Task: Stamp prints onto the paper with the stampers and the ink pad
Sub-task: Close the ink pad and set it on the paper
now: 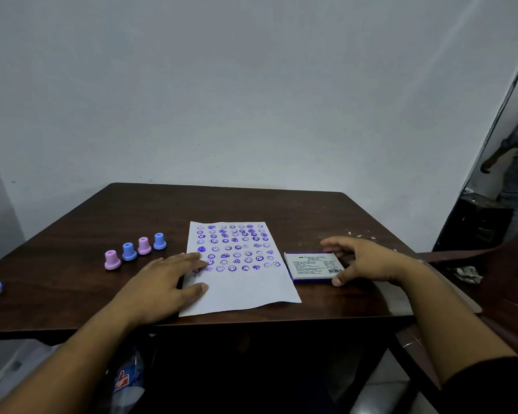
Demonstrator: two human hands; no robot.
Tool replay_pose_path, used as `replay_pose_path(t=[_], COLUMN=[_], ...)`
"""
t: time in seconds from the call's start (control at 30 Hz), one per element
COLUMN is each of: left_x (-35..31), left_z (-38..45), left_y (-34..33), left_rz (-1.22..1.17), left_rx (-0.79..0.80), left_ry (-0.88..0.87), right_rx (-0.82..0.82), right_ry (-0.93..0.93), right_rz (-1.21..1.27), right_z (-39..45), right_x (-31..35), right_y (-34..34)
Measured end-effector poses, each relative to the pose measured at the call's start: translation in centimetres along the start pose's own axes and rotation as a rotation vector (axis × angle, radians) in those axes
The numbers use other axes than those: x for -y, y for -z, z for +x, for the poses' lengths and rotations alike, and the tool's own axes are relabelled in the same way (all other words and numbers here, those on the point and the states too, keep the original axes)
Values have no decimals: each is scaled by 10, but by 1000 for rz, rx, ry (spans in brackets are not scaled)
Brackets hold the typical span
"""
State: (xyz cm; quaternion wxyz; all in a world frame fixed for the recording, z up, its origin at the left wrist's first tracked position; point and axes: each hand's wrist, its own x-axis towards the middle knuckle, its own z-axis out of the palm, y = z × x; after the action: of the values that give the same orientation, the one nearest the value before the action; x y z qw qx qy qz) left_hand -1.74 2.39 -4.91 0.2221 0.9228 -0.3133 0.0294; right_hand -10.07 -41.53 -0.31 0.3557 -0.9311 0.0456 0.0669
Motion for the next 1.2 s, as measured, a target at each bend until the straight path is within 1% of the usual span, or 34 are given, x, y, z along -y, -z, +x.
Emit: replay_pose_path(t=[0.2,0.4,0.47,0.67,0.9,1.2], left_x=[1,3,2,0,-2,3], left_z=[-1,0,0,-1,-1,1], left_y=[-1,-3,-4,-3,-3,-5], left_rz=[-31,-16,-6,34,57,51], left_rx=[-33,-58,-72,-55,-88,-93], left_ry=[-11,-19,-24,-32,-20,11], right_rx=[-83,-236,-259,-204,-98,-36], right_ry=[36,84,115,180,269,287], right_rz=[-1,56,67,73,91,30], right_z=[-5,-5,-3,12,43,65], right_x=[-6,-9,-4,27,66,91], right_y=[0,0,-1,-12,-58,-94])
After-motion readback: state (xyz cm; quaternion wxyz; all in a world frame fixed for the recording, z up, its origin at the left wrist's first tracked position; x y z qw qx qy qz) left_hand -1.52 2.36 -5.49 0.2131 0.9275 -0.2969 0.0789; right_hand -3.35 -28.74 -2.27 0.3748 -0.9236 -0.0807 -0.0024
